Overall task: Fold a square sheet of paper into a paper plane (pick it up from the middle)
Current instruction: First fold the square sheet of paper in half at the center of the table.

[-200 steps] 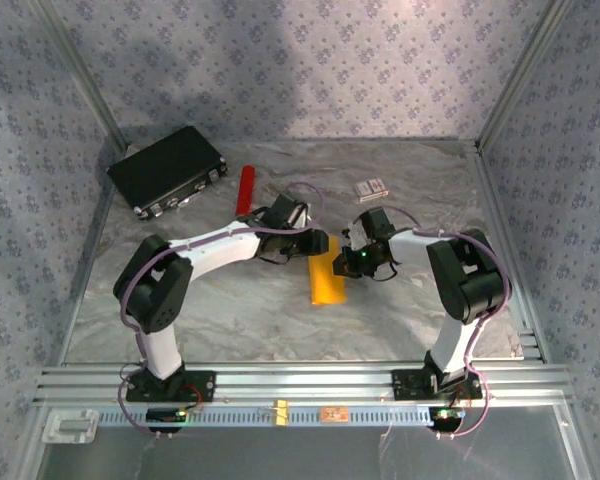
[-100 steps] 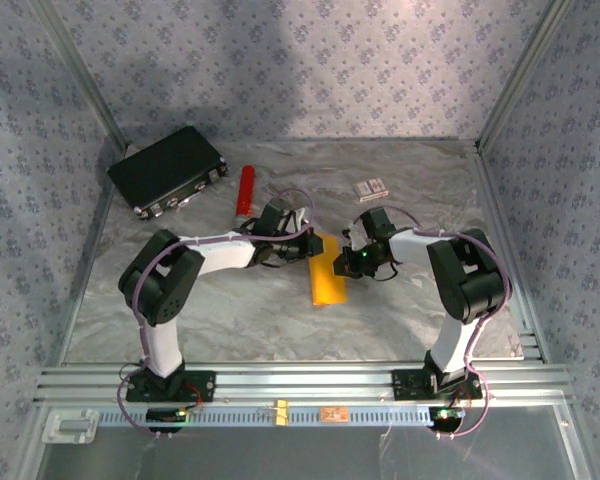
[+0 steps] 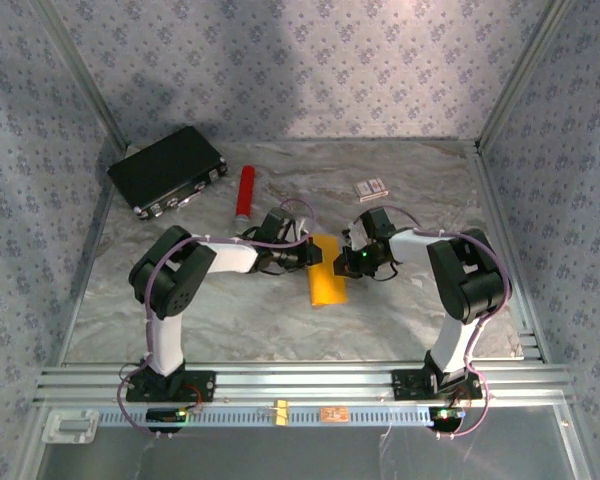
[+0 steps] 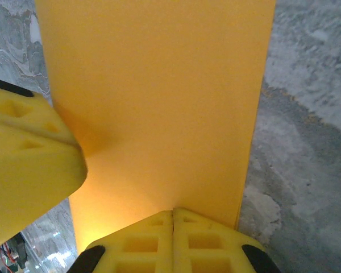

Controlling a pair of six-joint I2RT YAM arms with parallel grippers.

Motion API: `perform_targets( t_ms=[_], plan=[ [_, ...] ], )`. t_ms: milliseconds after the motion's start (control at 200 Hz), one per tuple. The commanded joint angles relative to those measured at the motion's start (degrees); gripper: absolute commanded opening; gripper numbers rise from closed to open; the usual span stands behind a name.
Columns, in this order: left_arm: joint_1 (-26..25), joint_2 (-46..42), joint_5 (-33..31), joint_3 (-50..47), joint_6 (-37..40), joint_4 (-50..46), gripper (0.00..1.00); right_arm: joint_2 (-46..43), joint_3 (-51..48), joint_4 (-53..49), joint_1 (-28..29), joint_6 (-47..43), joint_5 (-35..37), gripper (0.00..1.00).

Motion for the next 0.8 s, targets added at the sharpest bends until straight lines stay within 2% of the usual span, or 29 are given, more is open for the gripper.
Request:
perform_targets(
  t_ms=[0,500,795],
  plan=[
    [0.4,0.4,0.7,-0.6,1.0,1.2,0.0,2.2,-1.5,-4.7,-0.5,0.6,6.1,0.0],
    [1.5,2.4,-0.9,-4.9,3.1,1.9,0.0,2.1,-2.9,-3.6,0.4,2.2,7.6,0.0],
    [1.4,-2.1,-0.5,0.8,4.2,-5.2,0.08,1.6,-2.9,-3.9,0.6,2.6,8.6,0.0]
  ],
)
